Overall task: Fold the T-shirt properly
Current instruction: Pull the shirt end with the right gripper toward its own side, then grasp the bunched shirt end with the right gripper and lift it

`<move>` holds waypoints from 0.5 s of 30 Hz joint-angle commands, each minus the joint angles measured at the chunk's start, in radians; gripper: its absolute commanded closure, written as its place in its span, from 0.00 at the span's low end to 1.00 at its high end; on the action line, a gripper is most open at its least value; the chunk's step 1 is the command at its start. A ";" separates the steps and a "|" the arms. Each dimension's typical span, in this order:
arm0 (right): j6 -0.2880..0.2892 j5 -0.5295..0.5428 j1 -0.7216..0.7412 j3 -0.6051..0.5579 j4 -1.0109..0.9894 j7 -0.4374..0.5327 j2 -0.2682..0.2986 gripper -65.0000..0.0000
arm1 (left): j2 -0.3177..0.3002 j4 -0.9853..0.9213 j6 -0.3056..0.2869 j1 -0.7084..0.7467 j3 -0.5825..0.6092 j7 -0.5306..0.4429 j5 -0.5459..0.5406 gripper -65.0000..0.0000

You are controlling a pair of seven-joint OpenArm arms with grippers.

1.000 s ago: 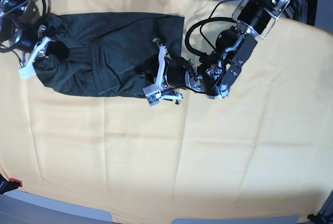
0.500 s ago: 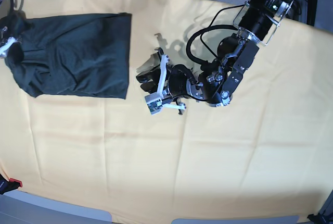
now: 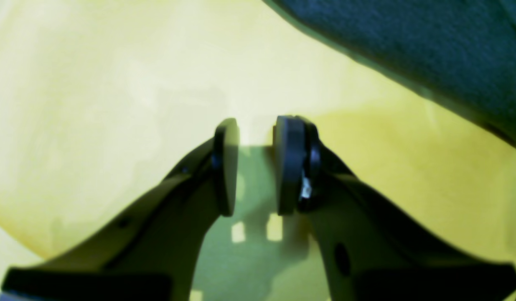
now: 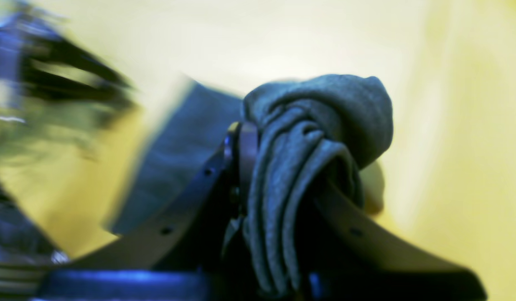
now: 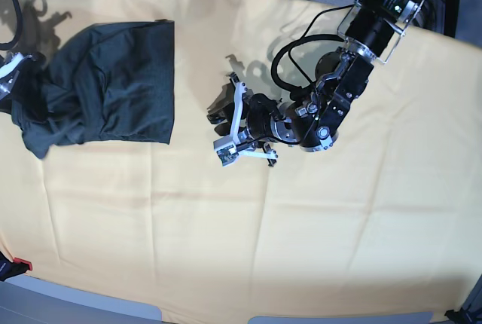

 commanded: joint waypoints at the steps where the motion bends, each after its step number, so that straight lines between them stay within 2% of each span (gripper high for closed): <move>1: 0.000 0.004 0.007 0.007 0.027 0.018 0.007 1.00 | 0.003 0.014 -0.002 -0.025 -0.009 -0.022 0.010 0.73; 5: 0.000 0.004 0.007 0.005 0.084 0.018 -0.062 1.00 | -0.002 0.014 0.013 -0.025 -0.009 -0.023 0.069 0.73; 8: 0.000 0.004 0.007 -0.017 0.084 0.018 -0.104 1.00 | -0.018 0.014 0.029 -0.025 -0.009 -0.026 0.070 0.73; 12: 0.000 0.004 0.008 -0.101 0.084 0.018 -0.146 1.00 | -0.033 0.014 0.032 -0.030 -0.009 -0.026 0.069 0.73; 15: 0.000 0.004 0.008 -0.191 0.084 0.018 -0.156 1.00 | -0.033 0.014 0.032 -0.030 -0.015 -0.026 0.069 0.73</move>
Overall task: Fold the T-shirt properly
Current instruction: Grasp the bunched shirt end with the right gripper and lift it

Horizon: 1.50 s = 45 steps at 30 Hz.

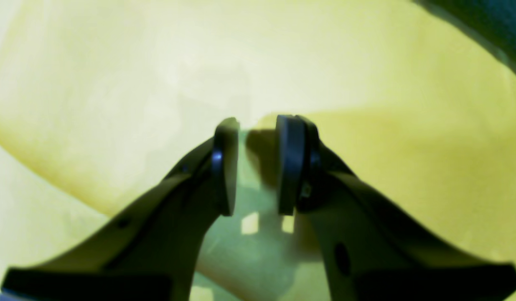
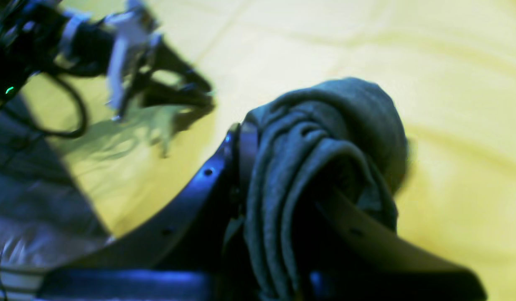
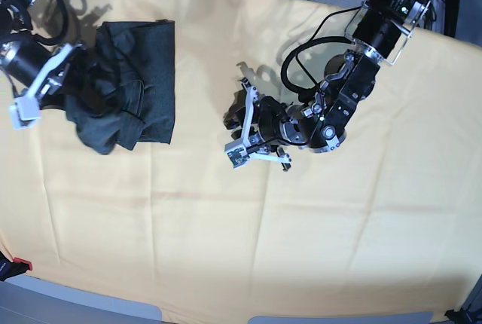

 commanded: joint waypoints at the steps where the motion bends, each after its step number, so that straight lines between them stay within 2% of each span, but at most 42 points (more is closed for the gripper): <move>1: 0.001 0.033 0.009 -0.020 0.016 0.026 0.014 1.00 | 0.000 0.014 0.001 -0.025 -0.013 -0.021 -0.012 0.73; 6: 0.001 0.033 0.009 -0.165 0.015 0.026 -0.003 1.00 | 0.001 0.014 0.001 -0.025 -0.060 -0.021 -0.013 0.73; 7: 0.001 0.033 0.009 -0.201 0.015 0.026 -0.013 0.93 | 0.001 0.014 0.001 -0.024 -0.069 -0.021 -0.015 0.73; 10: 0.001 0.033 0.021 -0.318 0.015 0.026 -0.025 0.51 | 0.001 0.014 0.001 -0.025 -0.094 -0.022 -0.017 0.73; 11: 0.001 0.033 0.032 -0.348 0.016 0.026 -0.023 0.41 | 0.001 0.014 0.001 -0.025 -0.103 -0.021 -0.016 0.73; 12: 0.001 0.033 0.050 -0.367 0.018 0.026 -0.016 0.36 | 0.000 0.014 0.001 -0.025 -0.113 -0.021 -0.016 0.73; 17: 0.001 0.033 0.093 -0.352 0.075 0.026 0.009 0.35 | -0.014 0.014 0.001 -0.022 -0.135 -0.021 -0.020 0.73; 23: 0.001 0.033 0.088 -0.231 0.084 0.026 0.023 0.35 | -0.019 0.014 0.001 -0.019 -0.135 -0.021 -0.020 0.73; 29: 0.001 0.033 0.087 -0.287 0.083 0.026 0.023 0.36 | -0.016 0.014 0.001 -0.016 -0.135 -0.021 -0.031 0.73; 30: 0.001 0.033 0.087 -0.293 0.083 0.026 0.023 0.38 | -0.016 0.014 0.001 -0.016 -0.135 -0.021 -0.031 0.73; 32: 0.001 0.033 0.087 -0.299 0.080 0.026 0.023 0.49 | -0.013 0.014 0.001 -0.017 -0.135 -0.021 -0.032 0.73; 33: 0.001 0.000 0.087 -0.301 0.075 0.026 0.023 0.54 | -0.012 0.014 0.001 -0.016 -0.135 -0.021 -0.035 0.73; 36: 0.001 -0.157 0.087 -0.301 0.047 0.026 0.023 0.53 | -0.013 0.014 0.001 -0.016 -0.135 -0.021 -0.044 0.73; 39: 0.001 -0.291 0.089 -0.301 0.004 0.106 0.023 0.53 | -0.013 0.014 0.001 -0.016 -0.135 -0.021 -0.043 0.73; 43: 0.001 -0.409 0.089 -0.301 -0.046 0.188 0.023 0.40 | -0.013 0.014 0.001 -0.017 -0.135 -0.021 -0.045 0.73; 45: 0.001 -0.412 0.089 -0.301 -0.061 0.209 0.023 0.40 | -0.013 0.014 0.001 -0.017 -0.135 -0.021 -0.055 0.73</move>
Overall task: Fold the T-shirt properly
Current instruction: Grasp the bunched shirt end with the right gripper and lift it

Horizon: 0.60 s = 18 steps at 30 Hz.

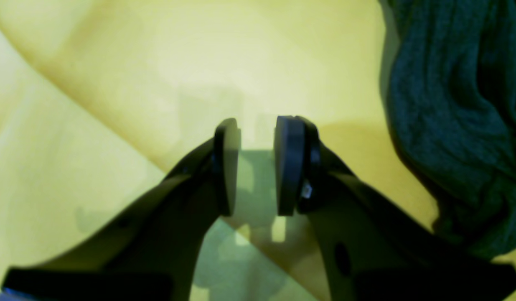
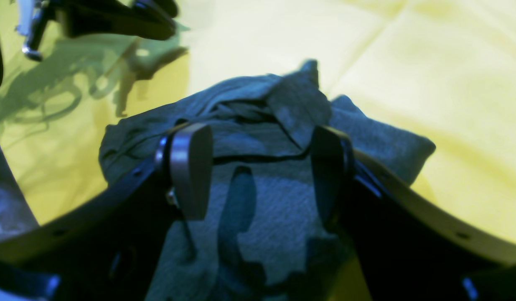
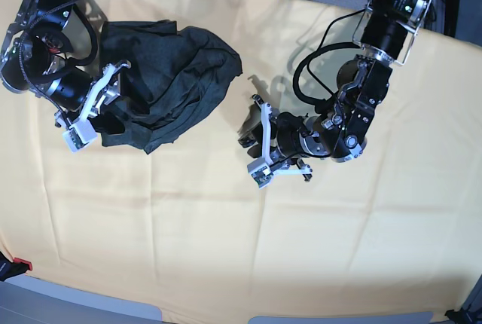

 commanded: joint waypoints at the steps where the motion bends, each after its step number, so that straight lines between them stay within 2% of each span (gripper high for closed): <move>1: 0.002 0.024 0.013 0.001 0.008 0.032 0.011 0.40 | 0.001 0.014 0.000 -0.025 -0.005 -0.022 -0.023 0.73; 4: 0.002 -0.023 0.013 -0.020 -0.008 0.049 0.011 0.40 | 0.001 0.014 0.000 -0.025 -0.005 -0.022 -0.035 0.73; 8: 0.002 -0.138 0.013 -0.094 -0.047 0.140 0.011 0.40 | 0.001 0.014 0.000 -0.025 -0.005 -0.022 -0.036 0.73; 11: 0.002 -0.264 0.018 -0.143 -0.061 0.198 0.011 0.40 | 0.001 0.014 0.000 -0.025 -0.005 -0.022 -0.036 0.73; 13: 0.002 -0.290 0.018 -0.146 -0.061 0.222 0.011 0.41 | 0.001 0.014 0.000 -0.024 -0.005 -0.022 -0.036 0.73; 15: 0.002 -0.289 0.018 -0.146 -0.061 0.229 0.011 0.50 | 0.001 0.014 0.000 -0.024 -0.005 -0.022 -0.036 0.73; 18: 0.002 -0.290 0.018 -0.146 -0.061 0.237 0.011 0.77 | 0.001 0.014 0.000 -0.024 -0.005 -0.022 -0.036 0.73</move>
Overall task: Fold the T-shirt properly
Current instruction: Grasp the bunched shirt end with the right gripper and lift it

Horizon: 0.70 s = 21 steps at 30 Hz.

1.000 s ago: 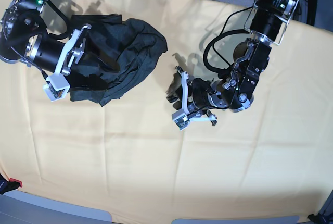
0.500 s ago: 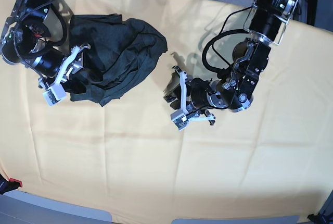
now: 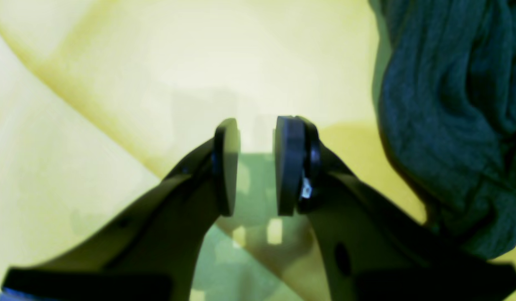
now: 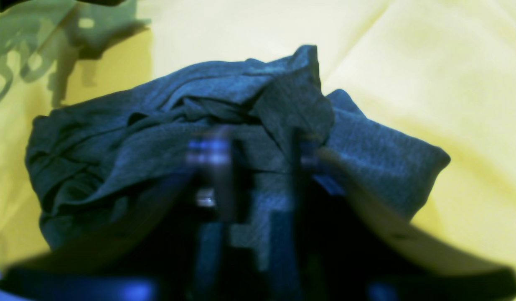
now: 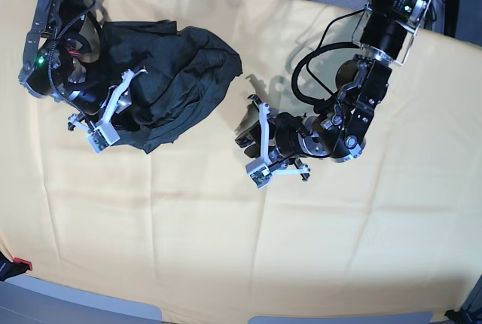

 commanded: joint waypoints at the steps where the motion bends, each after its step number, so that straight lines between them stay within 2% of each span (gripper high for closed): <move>1: 0.002 0.017 0.014 0.004 0.015 0.023 0.011 0.84 | -0.002 0.014 0.001 -0.025 -0.005 -0.022 -0.012 0.73; 6: 0.002 -0.015 0.013 0.004 0.015 0.051 0.011 1.00 | -0.002 0.014 0.001 -0.025 -0.005 -0.022 -0.013 0.73; 9: 0.002 -0.082 0.014 0.004 0.015 0.094 0.011 1.00 | -0.002 0.014 0.001 -0.025 -0.005 -0.022 -0.013 0.73; 10: 0.002 -0.084 0.014 0.004 0.015 0.096 0.011 0.98 | -0.002 0.014 0.001 -0.025 -0.005 -0.022 -0.013 0.73; 11: 0.002 -0.084 0.014 0.004 0.015 0.098 0.011 0.87 | -0.002 0.014 0.001 -0.025 -0.005 -0.022 -0.013 0.73; 14: 0.002 -0.084 0.013 0.004 0.015 0.106 0.011 0.45 | -0.002 0.014 0.001 -0.025 -0.005 -0.022 -0.013 0.73; 15: 0.002 -0.087 0.013 0.004 0.015 0.114 0.011 0.38 | -0.002 0.014 0.001 -0.025 -0.005 -0.022 -0.013 0.73; 18: 0.002 -0.175 0.011 0.004 0.015 0.163 0.002 0.38 | -0.002 0.014 0.001 -0.025 -0.005 -0.022 -0.013 0.73; 19: -0.015 -0.219 0.011 0.004 0.015 0.179 -0.003 0.41 | -0.002 0.014 0.001 -0.025 -0.005 -0.022 -0.013 0.73; 21: -0.055 -0.275 0.011 0.004 0.015 0.185 -0.008 0.54 | -0.002 0.014 0.001 -0.025 -0.005 -0.022 -0.013 0.73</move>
